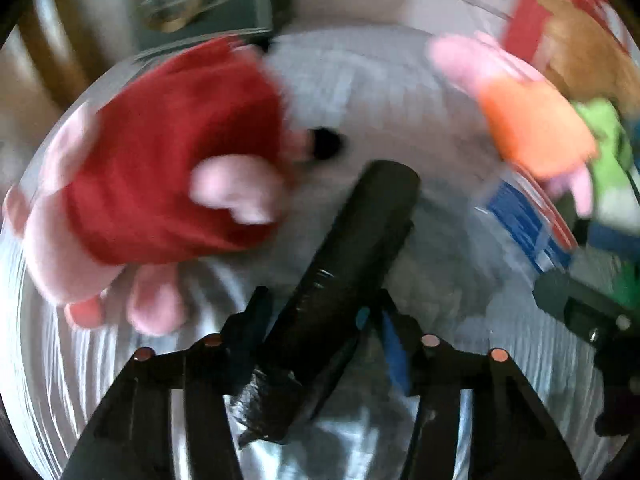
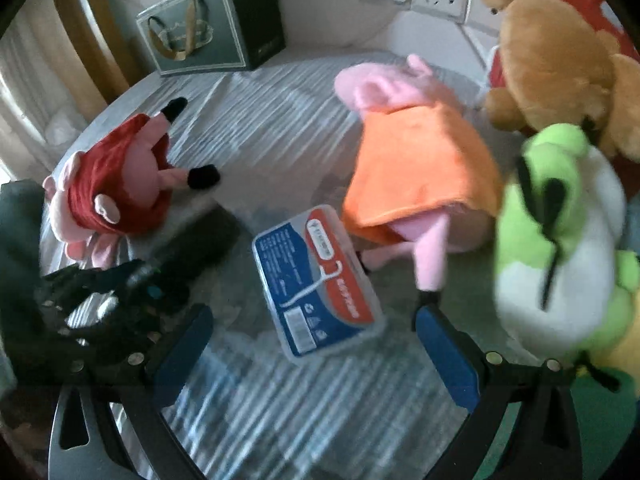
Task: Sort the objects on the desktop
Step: 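Grasp the black cylinder with the left tool while the right tool grasps the floss box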
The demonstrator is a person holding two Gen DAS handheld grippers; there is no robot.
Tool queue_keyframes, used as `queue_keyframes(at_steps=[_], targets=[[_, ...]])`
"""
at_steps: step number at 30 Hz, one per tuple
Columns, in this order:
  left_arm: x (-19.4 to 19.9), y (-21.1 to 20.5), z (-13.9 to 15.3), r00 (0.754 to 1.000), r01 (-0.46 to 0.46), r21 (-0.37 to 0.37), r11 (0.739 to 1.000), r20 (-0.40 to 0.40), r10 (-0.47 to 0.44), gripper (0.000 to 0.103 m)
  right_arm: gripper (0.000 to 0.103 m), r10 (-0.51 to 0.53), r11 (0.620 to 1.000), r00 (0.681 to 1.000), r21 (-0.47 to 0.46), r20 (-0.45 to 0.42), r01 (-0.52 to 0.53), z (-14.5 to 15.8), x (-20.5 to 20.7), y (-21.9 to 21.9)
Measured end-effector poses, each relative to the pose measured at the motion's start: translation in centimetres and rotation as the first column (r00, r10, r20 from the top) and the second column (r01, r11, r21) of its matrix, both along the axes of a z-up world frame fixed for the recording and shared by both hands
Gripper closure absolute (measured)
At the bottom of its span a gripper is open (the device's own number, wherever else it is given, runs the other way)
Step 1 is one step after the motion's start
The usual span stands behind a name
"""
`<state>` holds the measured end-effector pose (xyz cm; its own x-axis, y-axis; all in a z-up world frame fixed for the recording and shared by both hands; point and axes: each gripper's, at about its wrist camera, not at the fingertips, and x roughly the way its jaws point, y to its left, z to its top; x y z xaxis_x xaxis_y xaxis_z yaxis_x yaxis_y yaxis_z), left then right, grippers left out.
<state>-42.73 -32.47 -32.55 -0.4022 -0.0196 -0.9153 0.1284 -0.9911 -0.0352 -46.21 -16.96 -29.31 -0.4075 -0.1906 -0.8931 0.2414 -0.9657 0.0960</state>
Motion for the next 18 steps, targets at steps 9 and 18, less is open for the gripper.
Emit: queue_keyframes(at_steps=[9, 18], targets=[[-0.1, -0.4, 0.2, 1.000, 0.008, -0.017, 1.000, -0.008, -0.009, 0.051, 0.000, -0.007, 0.999, 0.998, 0.037, 0.062, 0.005, -4.0, -1.9, -0.5], [0.5, -1.3, 0.0, 1.000, -0.019, -0.024, 1.000, -0.010, 0.019, 0.026, 0.000, -0.002, 0.999, 1.000, 0.053, -0.030, 0.003, -3.8, -0.5, -1.0]])
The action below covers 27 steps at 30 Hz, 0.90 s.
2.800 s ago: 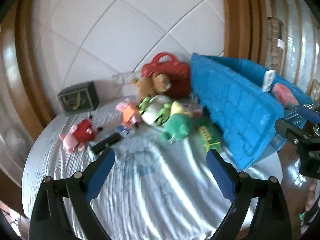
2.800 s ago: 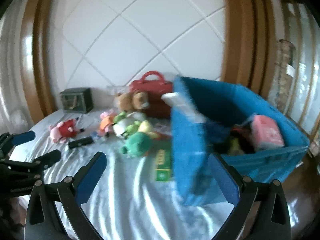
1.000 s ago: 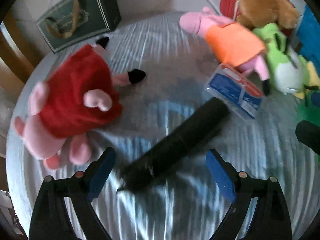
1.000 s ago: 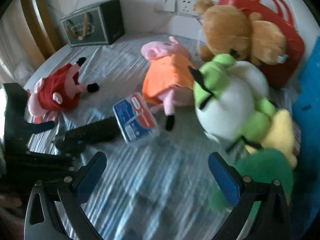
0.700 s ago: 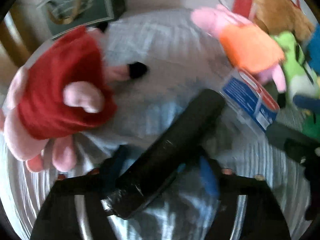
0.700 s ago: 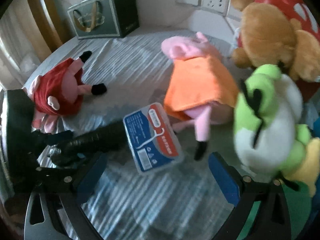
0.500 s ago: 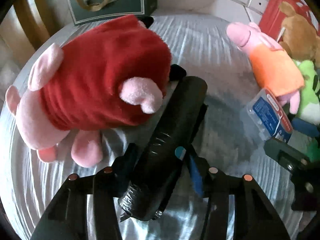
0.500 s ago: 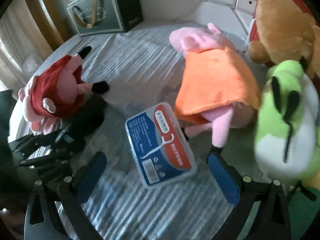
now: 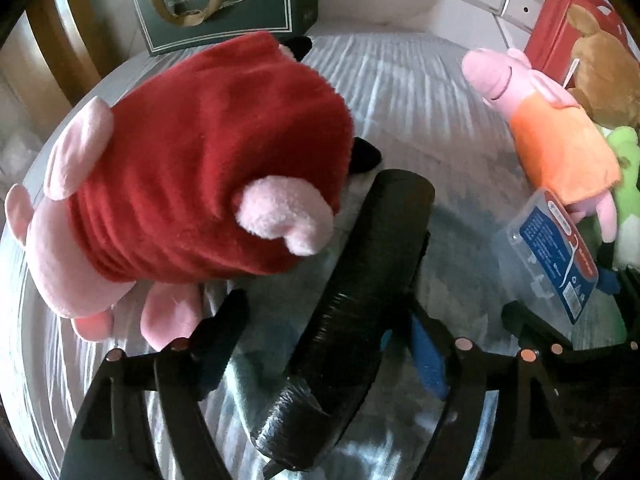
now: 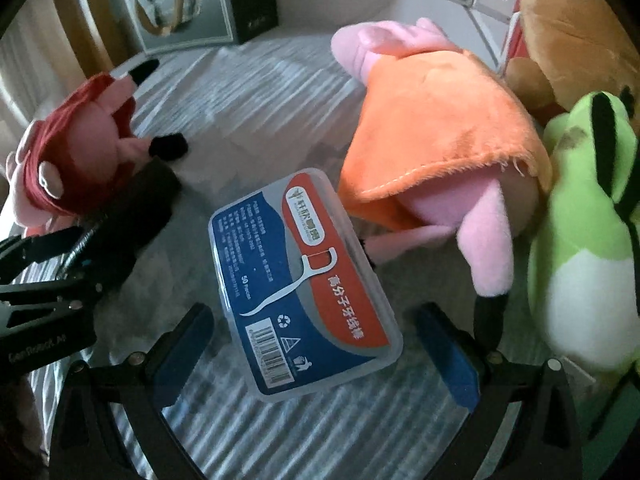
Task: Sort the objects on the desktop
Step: 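Grasp the black cylinder with the left tool while the right tool grasps the floss box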
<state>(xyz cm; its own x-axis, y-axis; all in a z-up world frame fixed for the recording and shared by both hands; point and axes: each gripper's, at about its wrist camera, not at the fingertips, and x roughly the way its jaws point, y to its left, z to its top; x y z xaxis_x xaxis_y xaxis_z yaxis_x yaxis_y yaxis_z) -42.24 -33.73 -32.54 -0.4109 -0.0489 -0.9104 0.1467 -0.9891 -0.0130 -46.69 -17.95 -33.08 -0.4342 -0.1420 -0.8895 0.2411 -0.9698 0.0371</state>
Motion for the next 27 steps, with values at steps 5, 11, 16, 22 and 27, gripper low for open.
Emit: queue_keyframes(at_steps=[5, 11, 16, 22, 27], targets=[[-1.1, 0.3, 0.1, 1.000, 0.014, 0.029, 0.999, 0.009, -0.015, 0.030, 0.004, -0.024, 0.996, 0.999, -0.083, 0.034, 0.027, 1.4, 0.0, 1.0], [-1.9, 1.7, 0.2, 0.998, 0.062, 0.017, 0.998, 0.029, -0.063, 0.052, 0.020, 0.008, 0.998, 1.000, -0.061, 0.001, -0.008, 2.9, -0.4, 0.9], [-1.7, 1.8, 0.5, 0.998, 0.058, 0.014, 0.998, 0.030, -0.058, 0.063, 0.032, 0.007, 1.000, 0.999, -0.023, 0.048, -0.006, 1.1, -0.5, 0.2], [0.0, 3.0, 1.4, 0.997, 0.064, 0.031, 0.997, 0.029, -0.065, 0.069, 0.034, 0.003, 0.999, 1.000, -0.048, 0.030, -0.002, 2.6, 0.6, -0.1], [3.0, 3.3, 3.5, 0.997, 0.074, 0.036, 0.997, 0.002, -0.074, 0.069, 0.035, 0.014, 0.998, 1.000, -0.054, 0.001, -0.014, 5.0, 3.7, 0.3]])
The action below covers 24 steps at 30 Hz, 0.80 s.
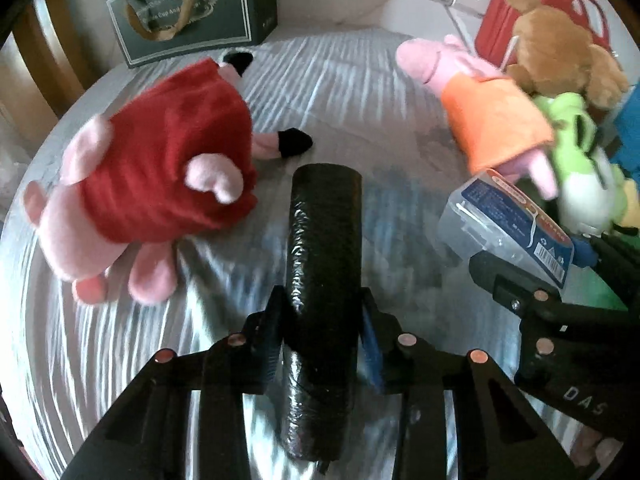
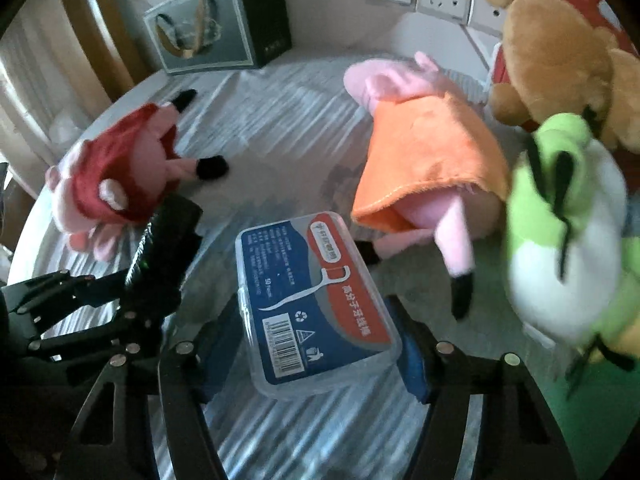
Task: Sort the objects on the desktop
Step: 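Grasp the black cylinder with the left tool while the right tool grasps the floss box, then lift the black cylinder with the left tool while the right tool carries the floss box to the crate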
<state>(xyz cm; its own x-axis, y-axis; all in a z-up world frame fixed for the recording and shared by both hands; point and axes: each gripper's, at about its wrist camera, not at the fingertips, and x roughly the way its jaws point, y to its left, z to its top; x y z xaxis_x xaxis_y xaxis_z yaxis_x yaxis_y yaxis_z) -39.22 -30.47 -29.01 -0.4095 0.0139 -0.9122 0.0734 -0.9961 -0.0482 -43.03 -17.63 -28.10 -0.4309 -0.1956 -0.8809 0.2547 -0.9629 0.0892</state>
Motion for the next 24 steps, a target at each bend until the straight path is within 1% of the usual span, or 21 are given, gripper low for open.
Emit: queue_keyframes(at_steps=[5, 6, 7, 9, 11, 14, 18, 21, 24], targets=[[3.6, 0.1, 3.4, 0.999, 0.006, 0.010, 1.000, -0.054, -0.006, 0.069, 0.035, -0.002, 1.000, 0.999, -0.006, -0.035, 0.002, 2.6, 3.2, 0.5], [4.6, 0.2, 4.7, 0.997, 0.008, 0.008, 1.000, -0.076, -0.007, 0.069, 0.035, -0.003, 1.000, 0.999, -0.010, -0.048, 0.003, 3.4, 3.9, 0.7], [4.6, 0.6, 5.3, 0.996, 0.009, 0.009, 1.000, -0.090, -0.008, 0.069, 0.035, -0.004, 1.000, 0.998, -0.011, -0.064, 0.003, 4.3, 4.5, 0.8], [6.0, 1.0, 7.4, 0.991, 0.015, 0.009, 1.000, -0.134, -0.013, 0.069, 0.035, -0.009, 1.000, 0.994, -0.010, -0.111, 0.008, 6.2, 5.9, 0.8], [6.7, 1.8, 8.7, 0.985, 0.022, 0.010, 1.000, -0.173, -0.020, 0.069, 0.035, -0.015, 1.000, 0.987, -0.010, -0.158, 0.013, 8.2, 7.6, 1.0], [9.2, 3.0, 12.0, 0.969, 0.035, 0.002, 0.999, -0.247, -0.033, 0.069, 0.035, -0.033, 0.999, 0.972, -0.020, -0.232, 0.029, 11.6, 11.2, 1.9], [12.0, 5.4, 15.3, 0.946, 0.041, -0.014, 0.999, -0.320, -0.043, 0.069, 0.035, -0.039, 0.999, 0.948, -0.025, -0.316, 0.032, 15.3, 14.9, 3.2], [14.3, 7.4, 17.0, 0.932, 0.033, -0.032, 0.999, -0.360, -0.042, 0.069, 0.035, -0.033, 0.999, 0.925, -0.035, -0.380, 0.021, 17.8, 17.9, 4.8], [16.2, 9.1, 18.3, 0.922, 0.013, -0.034, 0.999, -0.387, -0.026, 0.069, 0.035, -0.019, 0.999, 0.905, -0.034, -0.425, 0.005, 19.4, 19.6, 5.7]])
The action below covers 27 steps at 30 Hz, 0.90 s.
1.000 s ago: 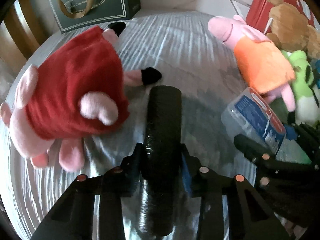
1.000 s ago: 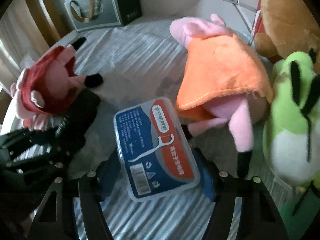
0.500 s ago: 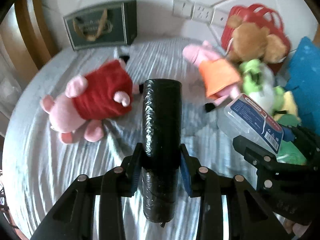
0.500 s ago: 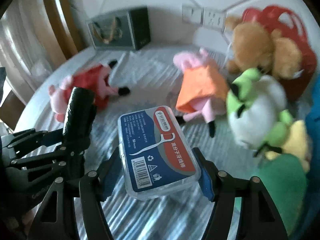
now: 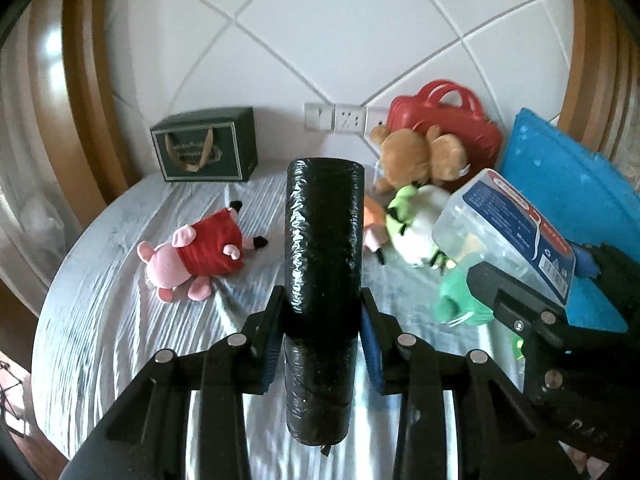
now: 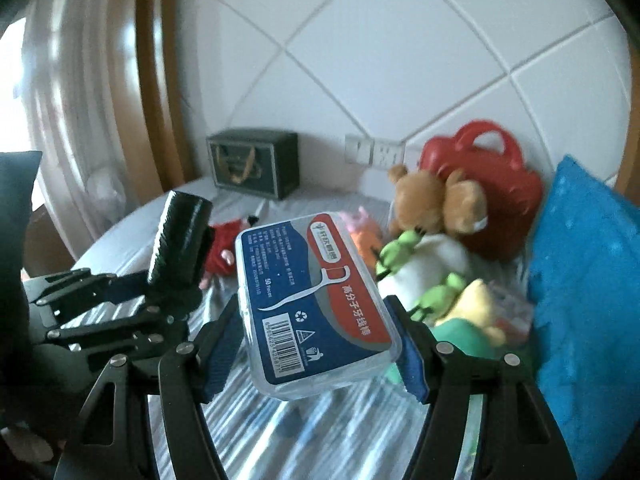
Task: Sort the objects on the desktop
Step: 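Lift the black cylinder with the left tool while the right tool carries the floss box to the crate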
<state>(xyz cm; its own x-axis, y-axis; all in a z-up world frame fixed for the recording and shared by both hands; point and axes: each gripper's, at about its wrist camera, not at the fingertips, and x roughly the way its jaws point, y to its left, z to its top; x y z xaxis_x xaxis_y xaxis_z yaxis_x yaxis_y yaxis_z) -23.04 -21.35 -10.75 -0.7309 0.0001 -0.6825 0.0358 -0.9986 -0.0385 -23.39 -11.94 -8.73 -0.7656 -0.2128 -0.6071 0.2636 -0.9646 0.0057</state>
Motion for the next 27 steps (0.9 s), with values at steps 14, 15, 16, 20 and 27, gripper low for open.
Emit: queue_keyframes(at_steps=[14, 15, 16, 20, 27], targets=[[6.8, 3.9, 5.3, 0.987, 0.066, 0.010, 0.998, -0.149, -0.064, 0.069, 0.035, -0.093, 0.996, 0.981, -0.002, -0.168, 0.094, 6.1, 9.5, 3.9], [7.2, 4.2, 5.8, 0.984, 0.078, 0.017, 0.997, -0.163, -0.075, 0.069, 0.035, -0.103, 0.994, 0.979, 0.004, -0.178, 0.105, 6.6, 9.9, 4.0], [7.4, 4.4, 6.2, 0.981, 0.090, 0.020, 0.996, -0.175, -0.085, 0.069, 0.035, -0.120, 0.992, 0.973, 0.019, -0.198, 0.126, 7.4, 10.7, 4.0], [8.3, 6.2, 7.9, 0.967, 0.146, 0.034, 0.989, -0.216, -0.135, 0.069, 0.035, -0.177, 0.982, 0.953, 0.018, -0.245, 0.187, 9.5, 13.0, 5.1], [10.0, 12.9, 11.7, 0.927, 0.237, 0.006, 0.972, -0.300, -0.224, 0.069, 0.035, -0.281, 0.958, 0.899, -0.038, -0.335, 0.286, 13.5, 17.2, 10.9]])
